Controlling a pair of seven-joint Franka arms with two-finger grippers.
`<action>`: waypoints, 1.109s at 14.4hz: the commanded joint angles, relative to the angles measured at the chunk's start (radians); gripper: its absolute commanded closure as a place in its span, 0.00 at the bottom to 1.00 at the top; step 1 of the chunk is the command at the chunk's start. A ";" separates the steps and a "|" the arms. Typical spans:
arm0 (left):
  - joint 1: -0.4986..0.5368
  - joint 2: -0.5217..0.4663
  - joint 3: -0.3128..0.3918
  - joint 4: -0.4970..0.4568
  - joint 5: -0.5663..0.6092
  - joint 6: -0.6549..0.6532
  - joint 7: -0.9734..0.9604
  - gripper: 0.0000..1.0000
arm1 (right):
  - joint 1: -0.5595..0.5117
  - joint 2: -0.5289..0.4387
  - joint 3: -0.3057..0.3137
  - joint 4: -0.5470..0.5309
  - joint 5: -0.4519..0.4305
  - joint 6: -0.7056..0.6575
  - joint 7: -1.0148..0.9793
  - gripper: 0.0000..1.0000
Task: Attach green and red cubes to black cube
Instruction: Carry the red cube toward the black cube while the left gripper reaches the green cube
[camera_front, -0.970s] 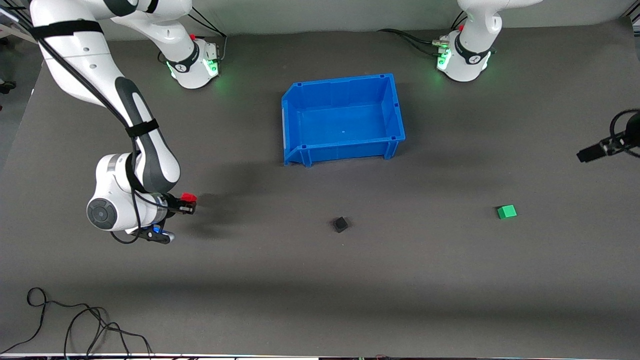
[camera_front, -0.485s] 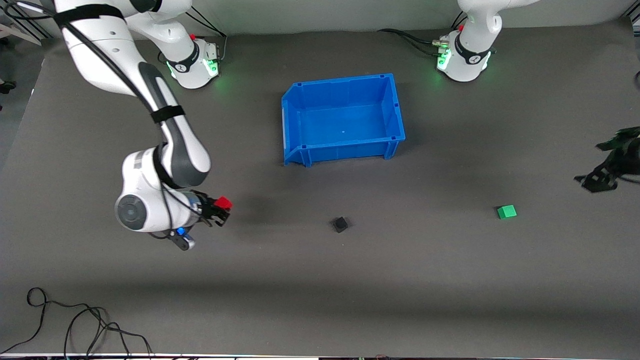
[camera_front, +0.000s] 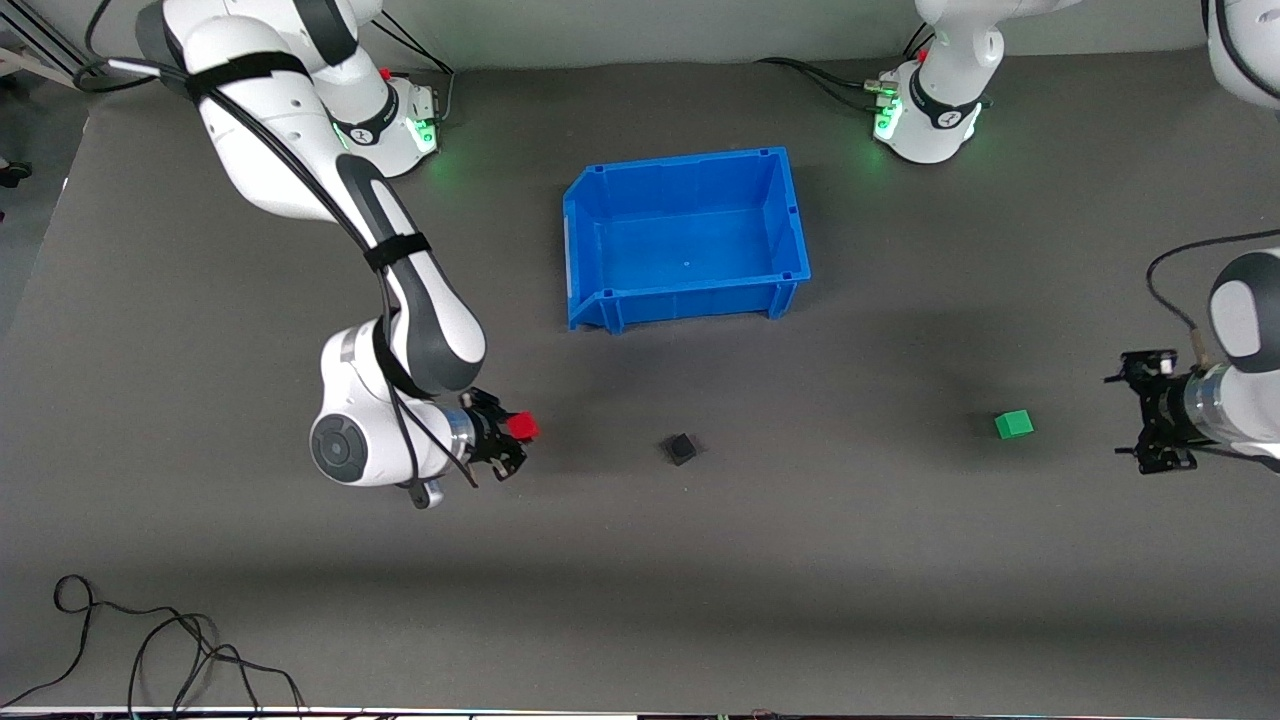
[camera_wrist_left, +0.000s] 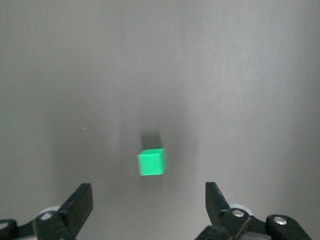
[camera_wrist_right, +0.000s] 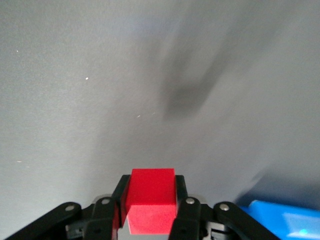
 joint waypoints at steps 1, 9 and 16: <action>0.004 -0.007 0.005 -0.091 -0.008 0.144 -0.191 0.00 | 0.043 0.067 -0.009 0.067 0.038 0.080 0.148 0.91; -0.019 0.048 0.007 -0.281 0.043 0.306 -0.236 0.00 | 0.143 0.243 0.058 0.195 0.043 0.384 0.479 0.91; -0.032 0.058 0.007 -0.415 0.096 0.505 -0.233 0.04 | 0.146 0.294 0.084 0.258 0.043 0.420 0.515 0.91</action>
